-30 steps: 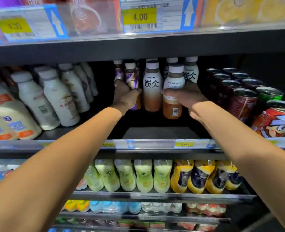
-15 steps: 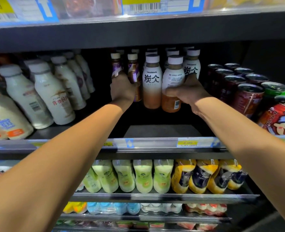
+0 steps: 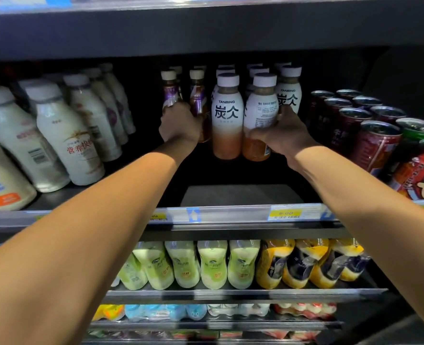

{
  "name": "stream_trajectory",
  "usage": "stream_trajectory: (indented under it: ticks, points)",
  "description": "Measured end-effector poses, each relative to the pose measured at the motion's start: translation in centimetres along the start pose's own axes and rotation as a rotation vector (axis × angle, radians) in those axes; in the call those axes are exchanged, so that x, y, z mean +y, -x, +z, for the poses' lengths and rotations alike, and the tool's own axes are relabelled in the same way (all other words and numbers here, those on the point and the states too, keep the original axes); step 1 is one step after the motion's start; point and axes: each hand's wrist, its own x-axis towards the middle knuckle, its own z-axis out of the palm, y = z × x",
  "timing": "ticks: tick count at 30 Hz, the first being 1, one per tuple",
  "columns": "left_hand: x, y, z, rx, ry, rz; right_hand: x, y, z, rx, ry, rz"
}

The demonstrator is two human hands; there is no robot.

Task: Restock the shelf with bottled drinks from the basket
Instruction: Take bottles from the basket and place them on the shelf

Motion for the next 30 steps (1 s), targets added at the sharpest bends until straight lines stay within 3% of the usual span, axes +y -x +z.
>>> stream_trajectory:
  ticks: [21, 25, 30]
  points:
    - [0.5, 0.7, -0.8, -0.081, 0.039, 0.0, 0.1, 0.2, -0.3, -0.033, 0.036, -0.009]
    - [-0.2, 1.4, -2.1, -0.152, 0.01, 0.065, -0.1, 0.4, -1.1, -0.045, 0.184, 0.001]
    - [0.6, 3.7, -5.6, -0.262, -0.1, 0.151, -1.7, 3.9, -3.3, -0.098, 0.711, -0.132]
